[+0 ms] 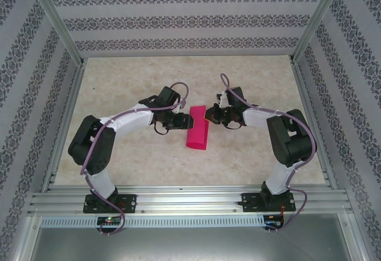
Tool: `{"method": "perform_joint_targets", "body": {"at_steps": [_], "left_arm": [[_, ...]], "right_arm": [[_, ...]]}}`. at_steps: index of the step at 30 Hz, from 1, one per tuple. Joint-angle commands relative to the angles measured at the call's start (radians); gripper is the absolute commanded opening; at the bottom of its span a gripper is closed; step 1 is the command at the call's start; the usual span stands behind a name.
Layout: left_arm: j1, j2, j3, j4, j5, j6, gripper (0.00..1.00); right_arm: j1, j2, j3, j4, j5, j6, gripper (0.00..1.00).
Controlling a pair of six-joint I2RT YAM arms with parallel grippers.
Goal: Fold a paper plane with a square sheet of paper (fold left side to right side)
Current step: First fold in half a square sheet of paper at the center of the table.
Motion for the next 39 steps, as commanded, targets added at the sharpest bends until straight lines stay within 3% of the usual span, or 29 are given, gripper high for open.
{"method": "perform_joint_targets", "body": {"at_steps": [1,15,29,39], "left_arm": [[-0.013,0.045,0.044,0.017,-0.005,-0.040,0.64],[-0.028,0.171,0.139,0.000,-0.018,-0.056,0.53],[-0.050,0.227,0.183,-0.042,-0.061,-0.042,0.50],[-0.065,0.264,0.222,-0.076,-0.065,-0.025,0.51]], "right_arm": [[-0.005,-0.003,0.020,-0.043,0.039,-0.049,0.00],[-0.006,0.012,0.016,-0.067,0.068,-0.066,0.05],[-0.065,-0.097,-0.028,-0.150,0.132,-0.114,0.34],[-0.101,-0.166,-0.065,-0.190,0.171,-0.138,0.37]]}}
